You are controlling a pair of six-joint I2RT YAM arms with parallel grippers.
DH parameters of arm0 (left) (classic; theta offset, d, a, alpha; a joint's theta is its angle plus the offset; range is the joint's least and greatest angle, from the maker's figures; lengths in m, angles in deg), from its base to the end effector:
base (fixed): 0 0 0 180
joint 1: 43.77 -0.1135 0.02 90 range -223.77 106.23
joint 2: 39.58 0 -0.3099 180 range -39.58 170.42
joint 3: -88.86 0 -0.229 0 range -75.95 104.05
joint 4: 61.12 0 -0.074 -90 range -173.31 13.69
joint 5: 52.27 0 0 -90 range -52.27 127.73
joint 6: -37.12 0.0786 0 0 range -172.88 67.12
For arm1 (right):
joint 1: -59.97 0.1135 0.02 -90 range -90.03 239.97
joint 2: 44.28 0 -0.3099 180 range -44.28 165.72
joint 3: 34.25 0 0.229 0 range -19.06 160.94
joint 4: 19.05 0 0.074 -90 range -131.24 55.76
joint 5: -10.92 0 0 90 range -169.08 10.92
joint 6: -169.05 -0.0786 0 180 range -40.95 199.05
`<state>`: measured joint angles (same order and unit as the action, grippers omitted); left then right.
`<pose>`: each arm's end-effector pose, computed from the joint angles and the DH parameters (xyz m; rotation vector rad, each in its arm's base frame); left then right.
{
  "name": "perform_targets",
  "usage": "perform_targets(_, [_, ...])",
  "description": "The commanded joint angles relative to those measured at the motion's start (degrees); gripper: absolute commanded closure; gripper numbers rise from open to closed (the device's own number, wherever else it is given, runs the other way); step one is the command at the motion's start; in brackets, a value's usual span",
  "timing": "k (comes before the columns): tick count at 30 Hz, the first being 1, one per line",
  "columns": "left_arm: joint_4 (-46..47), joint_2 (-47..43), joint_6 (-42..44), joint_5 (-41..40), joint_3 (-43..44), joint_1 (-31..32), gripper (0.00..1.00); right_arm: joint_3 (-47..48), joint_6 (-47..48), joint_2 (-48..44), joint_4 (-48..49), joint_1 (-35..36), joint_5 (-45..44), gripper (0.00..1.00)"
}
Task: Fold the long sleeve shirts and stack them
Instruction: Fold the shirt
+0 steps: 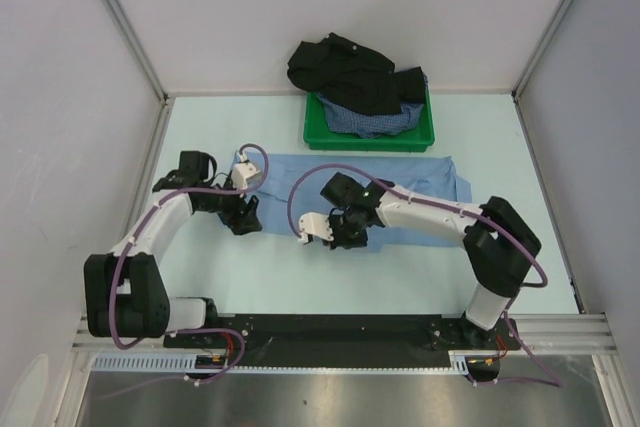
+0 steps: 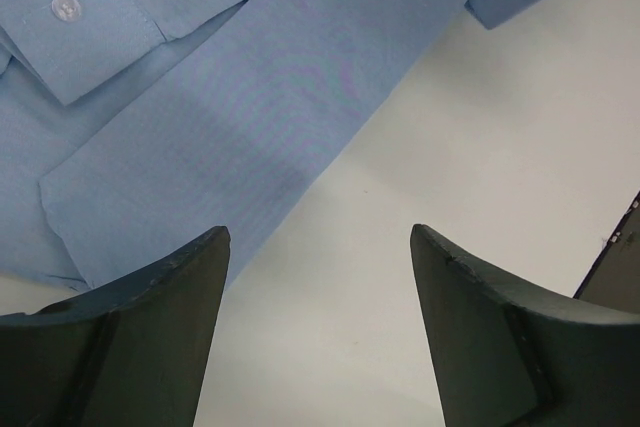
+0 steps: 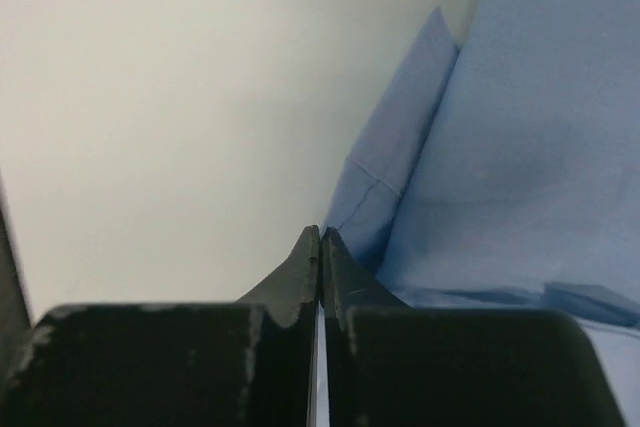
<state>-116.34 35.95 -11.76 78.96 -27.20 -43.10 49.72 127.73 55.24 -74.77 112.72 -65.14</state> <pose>0.2187 -0.0544 0.2452 1.0457 2.2114 -0.6879 0.1908 0.2822 0.2154 -2.2049 1.7308 0.3588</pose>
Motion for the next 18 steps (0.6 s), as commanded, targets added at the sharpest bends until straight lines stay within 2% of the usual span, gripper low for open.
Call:
perform_targets(1, [-2.59, -3.1, 4.22, 2.8, 1.69, -0.05, 0.22, 8.21, 3.07, -9.43, -10.33, -3.69, 10.31, 1.0])
perform_targets(7, [-4.62, -5.47, 6.34, 4.9, 4.24, 1.79, 0.18, 18.92, 11.32, -10.32, -20.27, -14.76, 22.26, 1.0])
perform_targets(12, [-1.9, -5.74, 5.03, 7.98, 5.56, 7.41, 0.13, 24.47, 16.7, -6.46, -22.66, -22.69, 29.65, 1.0])
perform_targets(15, [2.49, -3.73, -1.47, 10.79, 6.7, 9.79, 0.1, 26.85, 15.56, -4.43, -21.88, -23.92, 30.19, 1.0])
perform_targets(16, [3.81, -3.29, -3.57, 12.54, 7.23, 10.23, 0.06, 26.68, 15.13, -4.43, -21.17, -24.18, 30.36, 1.0])
perform_targets(18, [9.68, -2.06, -12.09, 13.87, 8.02, 10.58, 0.05, 25.01, 13.98, -5.83, -18.02, -24.45, 30.63, 1.0])
